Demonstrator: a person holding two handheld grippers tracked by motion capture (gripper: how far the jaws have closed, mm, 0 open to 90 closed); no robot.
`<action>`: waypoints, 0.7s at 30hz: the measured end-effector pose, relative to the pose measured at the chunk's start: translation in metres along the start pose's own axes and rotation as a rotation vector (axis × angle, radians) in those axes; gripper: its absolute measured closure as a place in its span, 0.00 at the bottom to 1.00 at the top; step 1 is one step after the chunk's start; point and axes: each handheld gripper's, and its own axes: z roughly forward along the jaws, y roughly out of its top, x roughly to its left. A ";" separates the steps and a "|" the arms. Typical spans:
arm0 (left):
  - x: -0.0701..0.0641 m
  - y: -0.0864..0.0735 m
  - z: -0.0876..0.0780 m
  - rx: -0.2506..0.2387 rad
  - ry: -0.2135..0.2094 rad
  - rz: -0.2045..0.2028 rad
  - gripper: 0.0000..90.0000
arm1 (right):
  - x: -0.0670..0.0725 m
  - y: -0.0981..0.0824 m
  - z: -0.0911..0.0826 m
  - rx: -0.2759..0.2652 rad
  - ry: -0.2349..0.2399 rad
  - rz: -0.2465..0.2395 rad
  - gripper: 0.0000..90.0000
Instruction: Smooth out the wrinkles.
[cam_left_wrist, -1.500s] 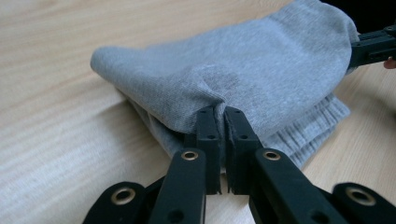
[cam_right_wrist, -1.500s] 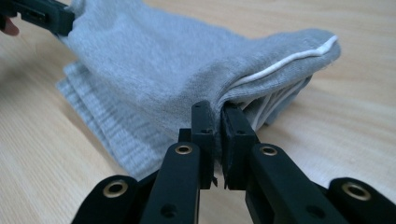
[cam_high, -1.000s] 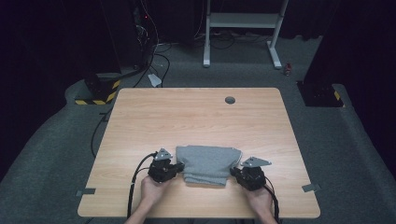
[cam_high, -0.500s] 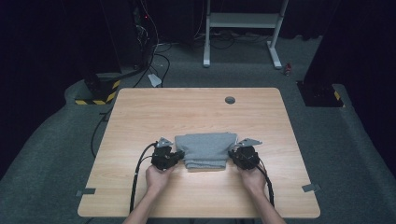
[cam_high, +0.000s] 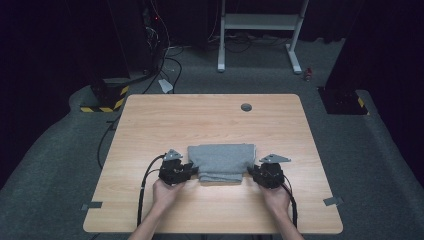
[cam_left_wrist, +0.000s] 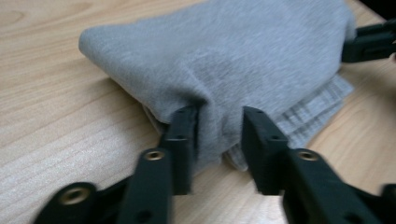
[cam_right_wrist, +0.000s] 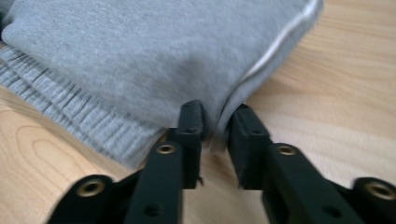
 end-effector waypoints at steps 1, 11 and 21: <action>0.001 0.002 -0.003 -0.012 -0.007 -0.007 0.61 | -0.001 -0.001 -0.002 -0.006 0.005 0.014 0.73; 0.017 0.036 0.007 0.003 0.047 -0.114 0.40 | -0.011 0.039 -0.018 -0.089 -0.002 0.085 0.47; 0.036 0.050 0.049 0.073 0.087 -0.208 0.45 | -0.028 0.066 0.030 0.010 -0.020 0.169 0.56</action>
